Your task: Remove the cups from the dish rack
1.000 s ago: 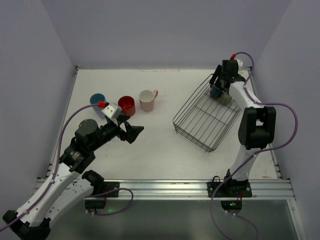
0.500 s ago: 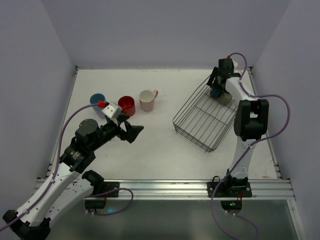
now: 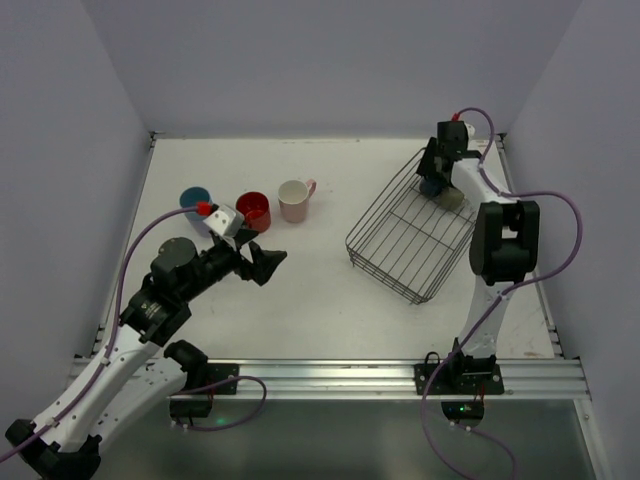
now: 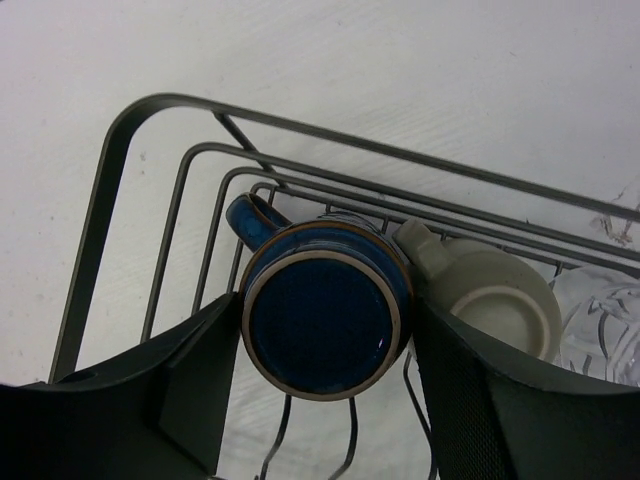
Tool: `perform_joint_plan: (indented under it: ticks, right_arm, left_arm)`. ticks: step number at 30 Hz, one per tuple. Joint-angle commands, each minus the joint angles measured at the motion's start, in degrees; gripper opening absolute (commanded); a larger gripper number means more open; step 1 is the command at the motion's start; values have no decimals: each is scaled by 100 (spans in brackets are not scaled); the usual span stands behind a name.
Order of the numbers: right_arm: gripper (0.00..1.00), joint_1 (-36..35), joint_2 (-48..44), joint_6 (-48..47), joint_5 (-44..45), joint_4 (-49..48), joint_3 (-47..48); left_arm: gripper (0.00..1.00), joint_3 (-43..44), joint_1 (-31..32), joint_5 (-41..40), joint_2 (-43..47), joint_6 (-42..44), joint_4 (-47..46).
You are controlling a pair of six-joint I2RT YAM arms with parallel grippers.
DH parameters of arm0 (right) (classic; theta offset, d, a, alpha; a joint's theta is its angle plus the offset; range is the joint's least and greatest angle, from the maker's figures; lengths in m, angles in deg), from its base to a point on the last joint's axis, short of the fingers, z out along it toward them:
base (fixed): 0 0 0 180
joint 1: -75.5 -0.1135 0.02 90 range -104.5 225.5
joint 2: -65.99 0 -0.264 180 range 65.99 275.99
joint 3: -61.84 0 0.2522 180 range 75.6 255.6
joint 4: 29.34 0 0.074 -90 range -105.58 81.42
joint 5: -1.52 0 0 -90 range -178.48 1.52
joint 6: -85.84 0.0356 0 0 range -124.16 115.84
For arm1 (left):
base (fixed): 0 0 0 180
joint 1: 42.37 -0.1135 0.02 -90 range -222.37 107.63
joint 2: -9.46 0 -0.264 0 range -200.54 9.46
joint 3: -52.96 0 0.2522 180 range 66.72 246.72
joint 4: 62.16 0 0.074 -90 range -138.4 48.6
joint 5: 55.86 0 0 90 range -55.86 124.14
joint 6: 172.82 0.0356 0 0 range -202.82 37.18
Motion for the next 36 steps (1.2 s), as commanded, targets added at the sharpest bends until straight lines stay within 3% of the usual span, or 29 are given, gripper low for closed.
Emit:
perform_joint_plan:
  ticks: [1, 8, 19, 29, 36]
  right_arm:
    - [24, -53, -945, -191, 70, -517, -273]
    - [22, -141, -2280, -34, -632, -1729, -1616]
    - [21, -141, -3994, 826, -1388, -2267, -3067]
    - [18, -308, -5876, 2602, -3883, -3997, -5300]
    - [18, -1177, -6528, 3560, -4377, -5017, -6170]
  left_arm:
    - [91, 138, -59, -12, -72, 104, -48]
    - [91, 208, -103, 119, -274, 17, -161]
    - [91, 411, -103, 875, -837, -765, -741]
    - [88, -213, -68, 1938, -2119, -2944, -3726]
    - [87, -135, 55, 2317, -3507, -3859, -5127]
